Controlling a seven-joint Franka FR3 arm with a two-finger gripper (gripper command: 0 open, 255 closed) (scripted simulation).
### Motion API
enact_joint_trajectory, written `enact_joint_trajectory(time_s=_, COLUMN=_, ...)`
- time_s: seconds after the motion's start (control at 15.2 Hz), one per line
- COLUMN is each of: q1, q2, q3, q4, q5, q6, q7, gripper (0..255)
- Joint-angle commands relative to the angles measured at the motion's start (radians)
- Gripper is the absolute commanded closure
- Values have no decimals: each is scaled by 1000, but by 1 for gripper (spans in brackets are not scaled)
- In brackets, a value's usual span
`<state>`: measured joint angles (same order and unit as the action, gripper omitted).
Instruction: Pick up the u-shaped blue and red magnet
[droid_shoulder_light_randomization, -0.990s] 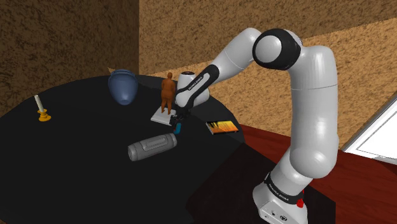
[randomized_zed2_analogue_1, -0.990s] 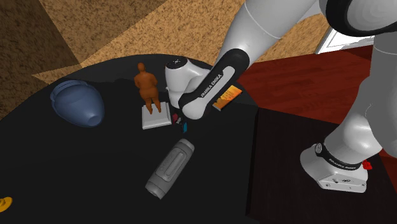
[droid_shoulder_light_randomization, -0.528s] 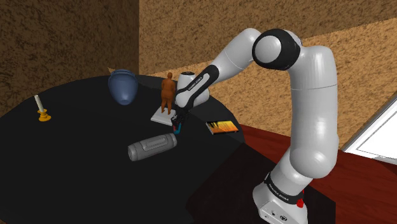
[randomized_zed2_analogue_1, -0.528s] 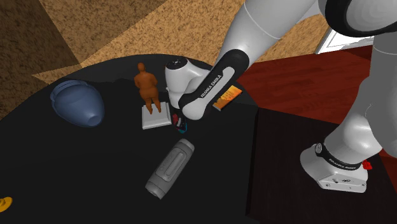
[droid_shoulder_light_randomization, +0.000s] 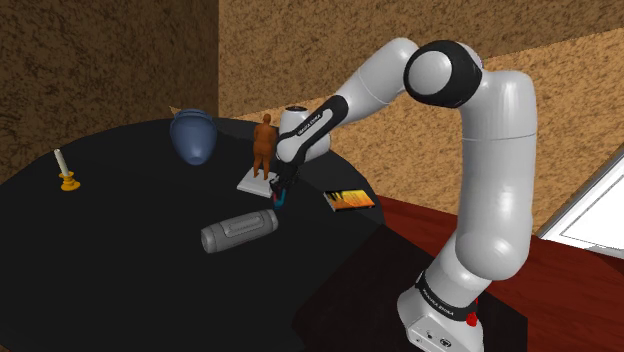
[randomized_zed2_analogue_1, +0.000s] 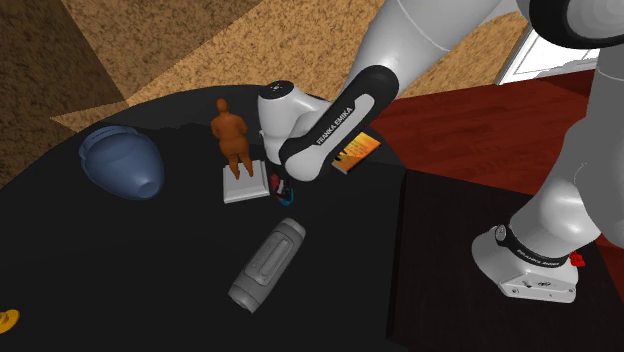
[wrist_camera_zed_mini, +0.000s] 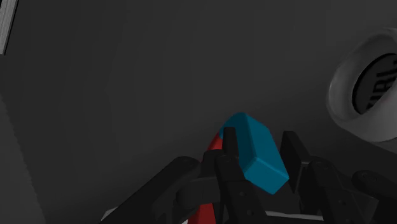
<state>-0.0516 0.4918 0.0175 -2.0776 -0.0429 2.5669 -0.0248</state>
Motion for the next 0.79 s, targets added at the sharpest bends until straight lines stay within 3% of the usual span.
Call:
enact_joint_trajectory(time_s=0.0, q1=0, q2=-22, q3=1, q4=-3, q5=1, q6=-19, q7=0, gripper=255)
enact_joint_trajectory(time_s=0.73, q1=-2, q2=-119, q3=4, q4=-5, q5=7, q6=-115, q7=-5, gripper=255)
